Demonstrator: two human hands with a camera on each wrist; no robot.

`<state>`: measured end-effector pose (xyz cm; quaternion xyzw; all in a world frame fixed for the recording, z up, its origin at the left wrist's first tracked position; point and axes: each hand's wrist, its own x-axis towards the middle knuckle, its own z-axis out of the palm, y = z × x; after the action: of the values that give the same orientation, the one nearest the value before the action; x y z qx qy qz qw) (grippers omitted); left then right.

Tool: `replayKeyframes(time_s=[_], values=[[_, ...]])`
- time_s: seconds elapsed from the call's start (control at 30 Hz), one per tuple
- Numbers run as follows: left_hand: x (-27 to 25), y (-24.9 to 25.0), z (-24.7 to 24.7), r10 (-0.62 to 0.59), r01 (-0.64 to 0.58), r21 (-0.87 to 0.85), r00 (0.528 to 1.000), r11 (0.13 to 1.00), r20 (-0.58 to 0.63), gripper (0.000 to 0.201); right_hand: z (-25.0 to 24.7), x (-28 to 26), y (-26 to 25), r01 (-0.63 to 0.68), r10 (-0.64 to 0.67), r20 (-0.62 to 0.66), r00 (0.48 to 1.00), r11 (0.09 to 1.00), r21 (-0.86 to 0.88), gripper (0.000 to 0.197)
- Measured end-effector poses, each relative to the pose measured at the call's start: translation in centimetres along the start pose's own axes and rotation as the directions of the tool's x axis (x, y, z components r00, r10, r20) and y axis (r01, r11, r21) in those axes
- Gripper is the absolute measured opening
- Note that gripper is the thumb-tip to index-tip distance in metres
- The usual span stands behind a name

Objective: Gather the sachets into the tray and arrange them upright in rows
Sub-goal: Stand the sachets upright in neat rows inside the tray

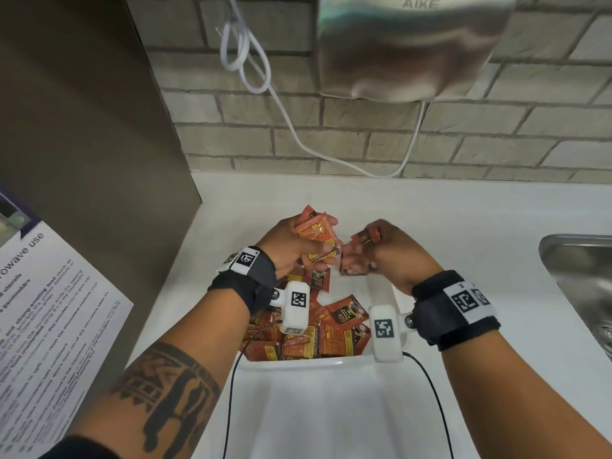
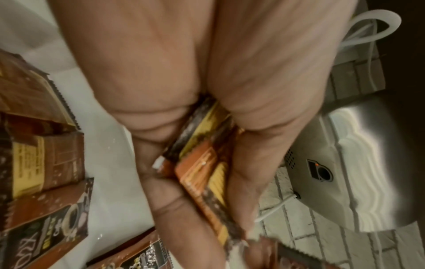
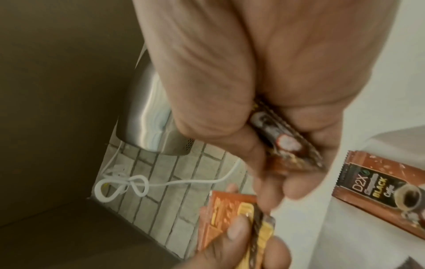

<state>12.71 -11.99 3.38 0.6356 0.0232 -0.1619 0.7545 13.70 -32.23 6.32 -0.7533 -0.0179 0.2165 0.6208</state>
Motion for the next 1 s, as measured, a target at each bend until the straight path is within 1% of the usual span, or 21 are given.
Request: replayKeyframes(time_s=[0.03, 0.07, 0.1, 0.13, 0.17, 0.23, 0.3, 0.33, 0.4, 0.43, 0.47, 0.53, 0.57, 0.6, 0.67, 0.73, 0.8, 0.87, 0.93, 1.0], values=[[-0.2, 0.0, 0.1, -0.015, 0.015, 0.011, 1.000, 1.000, -0.004, 0.038, -0.1, 0.1, -0.1, 0.055, -0.057, -0.039, 0.998, 0.998, -0.043, 0.022], [-0.3, 0.1, 0.4, -0.027, 0.027, 0.036, 1.000, 0.999, -0.007, 0.038, -0.1, 0.2, -0.2, 0.110, -0.119, -0.059, 0.991, 0.986, -0.129, 0.027], [-0.3, 0.1, 0.6, -0.036, 0.036, 0.071, 0.999, 0.997, -0.010, 0.038, 0.0, 0.4, -0.3, 0.150, -0.164, -0.051, 0.985, 0.966, -0.210, 0.033], [-0.3, 0.1, 0.8, -0.040, 0.041, 0.105, 0.999, 0.994, -0.011, 0.039, 0.1, 0.7, -0.2, 0.169, -0.182, -0.027, 0.983, 0.953, -0.250, 0.037], [-0.3, 0.1, 1.0, -0.042, 0.042, 0.132, 0.999, 0.990, -0.008, 0.040, 0.3, 0.8, -0.2, 0.174, -0.180, -0.007, 0.984, 0.956, -0.237, 0.037], [-0.4, 0.3, 1.2, -0.052, 0.049, 0.147, 0.999, 0.988, 0.017, 0.042, 0.4, 1.0, -0.1, 0.171, -0.176, -0.026, 0.984, 0.976, -0.135, 0.031], [-0.5, 0.5, 1.1, -0.061, 0.056, 0.100, 0.997, 0.993, 0.055, 0.035, 0.0, 1.0, -0.1, 0.193, -0.199, -0.103, 0.975, 0.979, -0.068, 0.026], [-0.6, 0.5, 1.0, -0.063, 0.060, 0.059, 0.997, 0.996, 0.053, 0.028, -0.2, 1.0, 0.0, 0.226, -0.235, -0.157, 0.959, 0.971, -0.075, 0.023], [-0.6, 0.6, 0.7, -0.063, 0.063, -0.032, 0.998, 0.998, -0.009, 0.022, -0.4, 1.1, 0.2, 0.313, -0.333, -0.258, 0.907, 0.943, -0.116, 0.016], [-0.5, 0.6, 0.7, -0.057, 0.054, -0.065, 0.998, 0.996, -0.038, 0.021, -0.3, 1.0, 0.3, 0.349, -0.375, -0.283, 0.883, 0.927, -0.138, 0.016], [-0.4, 0.6, 0.8, -0.045, 0.041, -0.081, 0.998, 0.996, -0.052, 0.021, 0.0, 1.0, 0.4, 0.375, -0.414, -0.282, 0.866, 0.909, -0.183, 0.015], [-0.4, 0.8, 1.4, -0.010, 0.008, -0.080, 0.999, 0.997, -0.034, 0.024, 0.9, 0.8, 0.8, 0.383, -0.462, -0.210, 0.861, 0.863, -0.328, 0.013], [-0.5, 0.9, 1.8, 0.012, -0.013, -0.071, 1.000, 0.997, -0.013, 0.028, 1.3, 0.6, 1.0, 0.384, -0.465, -0.162, 0.870, 0.847, -0.369, 0.015], [-0.6, 1.1, 2.0, 0.030, -0.029, -0.061, 0.999, 0.998, 0.010, 0.036, 1.6, 0.4, 1.0, 0.384, -0.453, -0.123, 0.883, 0.847, -0.367, 0.020], [-0.6, 1.2, 2.3, 0.045, -0.043, -0.050, 0.997, 0.998, 0.056, 0.047, 1.8, 0.3, 1.1, 0.370, -0.410, -0.072, 0.909, 0.876, -0.309, 0.035], [-0.5, 1.1, 2.1, 0.034, -0.028, -0.076, 0.997, 0.997, 0.072, 0.045, 1.6, 0.2, 1.1, 0.340, -0.364, -0.029, 0.931, 0.895, -0.289, 0.050], [-0.3, 1.0, 1.7, 0.011, -0.008, -0.093, 0.999, 0.996, 0.035, 0.045, 1.5, 0.0, 1.0, 0.308, -0.320, 0.007, 0.947, 0.906, -0.290, 0.063], [-0.2, 0.9, 1.5, 0.017, -0.016, -0.079, 1.000, 0.997, 0.013, 0.048, 1.2, -0.1, 1.0, 0.286, -0.300, -0.002, 0.954, 0.913, -0.290, 0.070], [-0.1, 0.9, 1.2, 0.031, -0.031, -0.046, 1.000, 0.998, 0.006, 0.049, 0.8, -0.1, 0.9, 0.260, -0.294, -0.070, 0.953, 0.917, -0.302, 0.071], [-0.2, 1.1, 1.1, 0.037, -0.037, -0.003, 0.999, 0.999, 0.007, 0.047, 0.2, 0.0, 0.8, 0.220, -0.256, -0.114, 0.960, 0.940, -0.260, 0.071]])
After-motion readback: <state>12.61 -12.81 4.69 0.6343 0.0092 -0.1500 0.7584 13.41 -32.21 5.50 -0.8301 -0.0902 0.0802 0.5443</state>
